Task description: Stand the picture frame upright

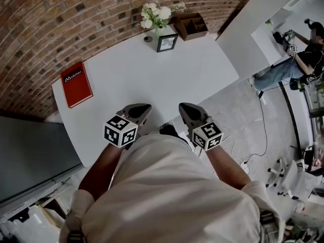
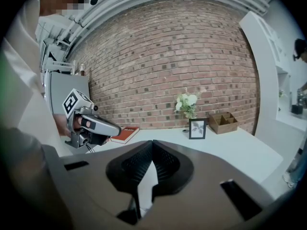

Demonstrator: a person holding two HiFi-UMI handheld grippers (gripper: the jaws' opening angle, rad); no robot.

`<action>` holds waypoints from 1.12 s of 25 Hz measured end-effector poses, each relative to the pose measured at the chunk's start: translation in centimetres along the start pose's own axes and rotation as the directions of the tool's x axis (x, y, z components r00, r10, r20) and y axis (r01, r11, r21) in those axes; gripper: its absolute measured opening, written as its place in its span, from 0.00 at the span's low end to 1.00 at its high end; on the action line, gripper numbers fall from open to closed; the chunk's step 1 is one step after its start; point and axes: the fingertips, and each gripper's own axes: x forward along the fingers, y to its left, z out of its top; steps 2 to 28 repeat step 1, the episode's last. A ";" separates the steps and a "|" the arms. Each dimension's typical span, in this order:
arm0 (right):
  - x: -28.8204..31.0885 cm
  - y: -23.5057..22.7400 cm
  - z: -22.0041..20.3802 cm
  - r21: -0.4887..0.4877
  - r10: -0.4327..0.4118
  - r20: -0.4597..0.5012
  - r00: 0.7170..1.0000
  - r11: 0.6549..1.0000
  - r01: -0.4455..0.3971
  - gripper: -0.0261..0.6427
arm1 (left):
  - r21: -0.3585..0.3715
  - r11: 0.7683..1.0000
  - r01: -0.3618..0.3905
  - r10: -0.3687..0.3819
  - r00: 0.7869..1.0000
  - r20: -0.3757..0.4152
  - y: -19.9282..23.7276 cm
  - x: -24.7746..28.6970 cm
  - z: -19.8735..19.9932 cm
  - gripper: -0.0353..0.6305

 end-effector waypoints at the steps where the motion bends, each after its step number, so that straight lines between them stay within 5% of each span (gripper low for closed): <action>1: 0.1 -0.1 0.0 -0.001 0.001 -0.001 1.000 1.000 -0.001 0.05 | -0.001 1.000 0.000 0.000 1.000 0.000 0.1 0.1 0.0 0.05; 28: 0.1 -0.1 0.0 -0.001 0.001 -0.001 1.000 1.000 -0.001 0.05 | -0.001 1.000 0.000 0.000 1.000 0.000 0.1 0.1 0.0 0.05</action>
